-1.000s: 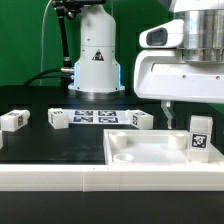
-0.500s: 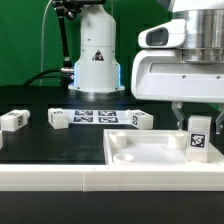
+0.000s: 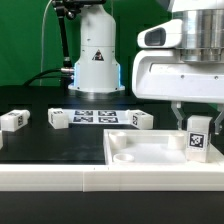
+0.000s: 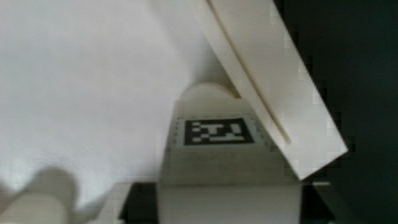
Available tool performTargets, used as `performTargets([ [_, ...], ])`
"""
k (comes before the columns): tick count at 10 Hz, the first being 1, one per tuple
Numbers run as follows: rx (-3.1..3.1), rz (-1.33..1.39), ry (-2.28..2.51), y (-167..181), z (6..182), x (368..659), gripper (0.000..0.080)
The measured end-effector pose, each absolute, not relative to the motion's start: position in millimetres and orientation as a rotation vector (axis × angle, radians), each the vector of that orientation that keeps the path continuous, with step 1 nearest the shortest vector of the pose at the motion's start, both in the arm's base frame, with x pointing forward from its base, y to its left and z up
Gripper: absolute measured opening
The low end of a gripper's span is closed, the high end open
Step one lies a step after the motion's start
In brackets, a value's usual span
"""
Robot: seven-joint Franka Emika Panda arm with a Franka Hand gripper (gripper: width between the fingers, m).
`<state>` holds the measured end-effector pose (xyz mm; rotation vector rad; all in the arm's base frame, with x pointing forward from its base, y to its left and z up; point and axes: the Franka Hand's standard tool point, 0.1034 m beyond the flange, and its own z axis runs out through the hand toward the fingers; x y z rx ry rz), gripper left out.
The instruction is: Assemble one leg
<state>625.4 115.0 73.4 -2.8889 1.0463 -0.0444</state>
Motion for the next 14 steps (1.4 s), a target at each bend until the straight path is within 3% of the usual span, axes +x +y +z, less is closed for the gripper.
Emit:
performTargets([
  [14,-1.789,-0.015,2.494,118.3,73.4,623.2,0.0292],
])
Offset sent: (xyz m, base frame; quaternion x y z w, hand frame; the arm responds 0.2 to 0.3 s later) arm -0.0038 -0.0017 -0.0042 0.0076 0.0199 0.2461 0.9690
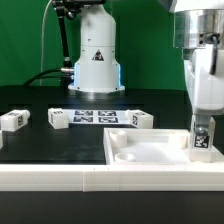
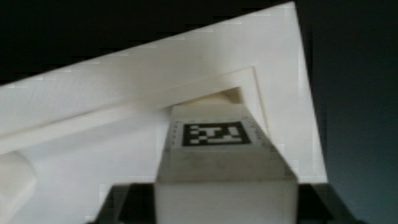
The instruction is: Assemble one leg
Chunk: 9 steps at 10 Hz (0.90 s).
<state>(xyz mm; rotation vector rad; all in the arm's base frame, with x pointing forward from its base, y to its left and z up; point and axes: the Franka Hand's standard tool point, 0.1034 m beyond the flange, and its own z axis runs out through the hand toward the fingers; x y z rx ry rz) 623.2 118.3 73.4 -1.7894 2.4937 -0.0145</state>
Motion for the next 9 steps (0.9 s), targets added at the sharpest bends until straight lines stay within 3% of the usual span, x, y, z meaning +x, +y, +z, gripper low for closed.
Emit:
performTargets([
  [5,-1.777,-0.016,2.502,115.4,73.4,623.4,0.0292],
  [7,-1.800,-0.016,2.486,116.0,73.1,623.2,0.0545],
  [8,-1.801,-0.016,2.485,116.1,73.1,623.2,0.0545],
  [9,-1.802,-0.016,2.484,116.1,73.1,623.2,0.0616],
])
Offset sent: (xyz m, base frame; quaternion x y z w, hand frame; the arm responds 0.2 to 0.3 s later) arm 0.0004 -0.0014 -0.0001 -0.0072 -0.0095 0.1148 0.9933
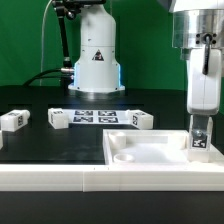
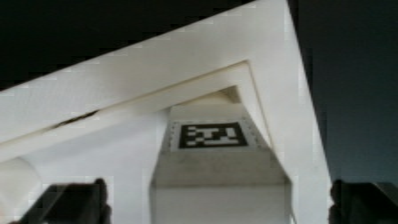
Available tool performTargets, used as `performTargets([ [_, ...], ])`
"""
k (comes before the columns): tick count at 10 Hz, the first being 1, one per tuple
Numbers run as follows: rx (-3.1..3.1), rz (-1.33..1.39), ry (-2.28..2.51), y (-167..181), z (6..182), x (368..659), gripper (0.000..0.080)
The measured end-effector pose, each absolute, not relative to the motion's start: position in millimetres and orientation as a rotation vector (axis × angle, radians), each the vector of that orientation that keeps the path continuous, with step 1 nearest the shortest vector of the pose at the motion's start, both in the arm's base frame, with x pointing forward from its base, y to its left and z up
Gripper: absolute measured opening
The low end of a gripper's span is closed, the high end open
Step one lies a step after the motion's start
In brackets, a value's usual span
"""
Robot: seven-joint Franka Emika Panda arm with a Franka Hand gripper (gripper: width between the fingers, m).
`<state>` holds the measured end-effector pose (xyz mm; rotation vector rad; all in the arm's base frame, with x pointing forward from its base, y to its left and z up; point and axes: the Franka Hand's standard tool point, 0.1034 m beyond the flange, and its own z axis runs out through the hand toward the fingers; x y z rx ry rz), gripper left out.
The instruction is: Assemble one leg
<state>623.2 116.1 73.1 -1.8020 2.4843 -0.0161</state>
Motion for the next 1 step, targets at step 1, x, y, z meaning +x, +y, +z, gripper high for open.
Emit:
performTargets([
  [1,-1.805,-0.016,2.482,116.1,73.1,623.2,0.0643],
])
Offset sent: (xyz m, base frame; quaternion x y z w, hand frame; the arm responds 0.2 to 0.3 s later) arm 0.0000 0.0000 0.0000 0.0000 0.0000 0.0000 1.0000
